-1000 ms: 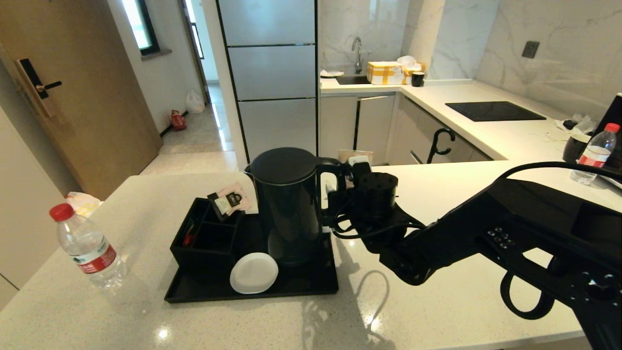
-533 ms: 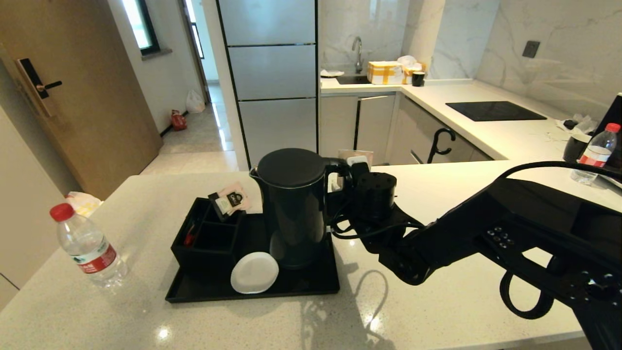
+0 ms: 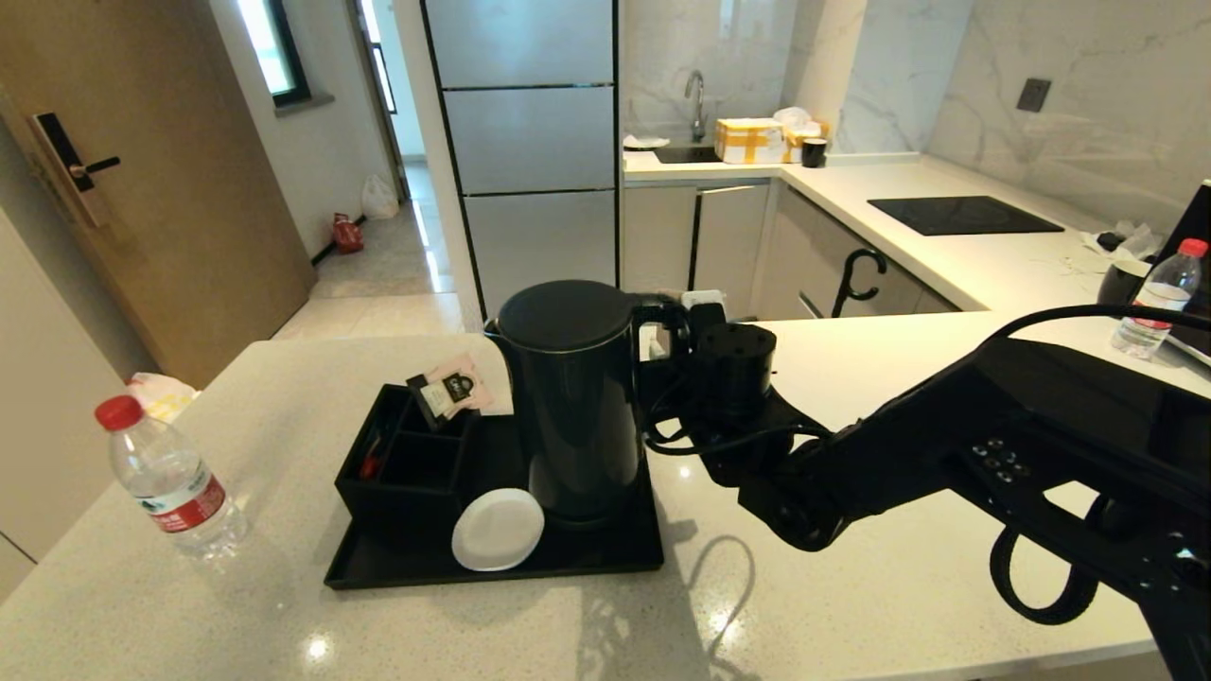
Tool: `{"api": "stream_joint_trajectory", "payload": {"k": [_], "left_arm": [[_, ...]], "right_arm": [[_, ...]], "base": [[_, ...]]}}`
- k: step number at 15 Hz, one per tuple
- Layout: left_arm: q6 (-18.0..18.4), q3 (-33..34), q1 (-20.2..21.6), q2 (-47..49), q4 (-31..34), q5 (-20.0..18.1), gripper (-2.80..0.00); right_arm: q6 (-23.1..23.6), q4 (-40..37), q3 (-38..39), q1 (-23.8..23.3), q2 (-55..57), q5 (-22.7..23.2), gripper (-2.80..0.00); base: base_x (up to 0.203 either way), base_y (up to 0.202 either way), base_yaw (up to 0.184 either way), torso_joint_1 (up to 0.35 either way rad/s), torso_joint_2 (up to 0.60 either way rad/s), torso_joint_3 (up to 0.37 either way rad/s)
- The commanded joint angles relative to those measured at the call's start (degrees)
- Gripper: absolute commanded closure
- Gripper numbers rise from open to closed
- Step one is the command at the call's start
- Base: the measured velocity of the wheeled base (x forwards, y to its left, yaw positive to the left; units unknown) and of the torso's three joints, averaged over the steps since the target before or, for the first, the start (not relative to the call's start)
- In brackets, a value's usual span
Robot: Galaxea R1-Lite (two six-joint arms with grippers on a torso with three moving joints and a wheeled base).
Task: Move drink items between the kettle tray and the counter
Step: Pick up the kettle, then place it on the right
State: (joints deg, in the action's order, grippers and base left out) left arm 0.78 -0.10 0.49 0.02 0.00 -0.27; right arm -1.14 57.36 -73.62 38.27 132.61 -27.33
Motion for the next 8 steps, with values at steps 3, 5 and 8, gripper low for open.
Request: {"api": "stream_joint_trajectory", "payload": {"k": [3,5,8], "left_arm": [[0.0,0.0,0.0,0.0,0.0,0.0,0.0],[0.0,0.0,0.0,-0.1,0.0,0.0,0.0],[0.0,0.0,0.0,-0.1,0.0,0.0,0.0]], "right_arm": [[-0.3,0.3,0.2,0.5,-1.0,-0.2,0.0],[-0.4,-0.3,-0.4,0.4,-1.7,-0.8,0.0],[-0.5,-1.7,-2.0,-2.2,-2.2,-1.4,0.0]], "base": [[0.0,0.0,0.0,0.0,0.0,0.0],[0.0,0.0,0.0,0.0,0.0,0.0],[0.0,0.0,0.0,0.0,0.0,0.0]]}}
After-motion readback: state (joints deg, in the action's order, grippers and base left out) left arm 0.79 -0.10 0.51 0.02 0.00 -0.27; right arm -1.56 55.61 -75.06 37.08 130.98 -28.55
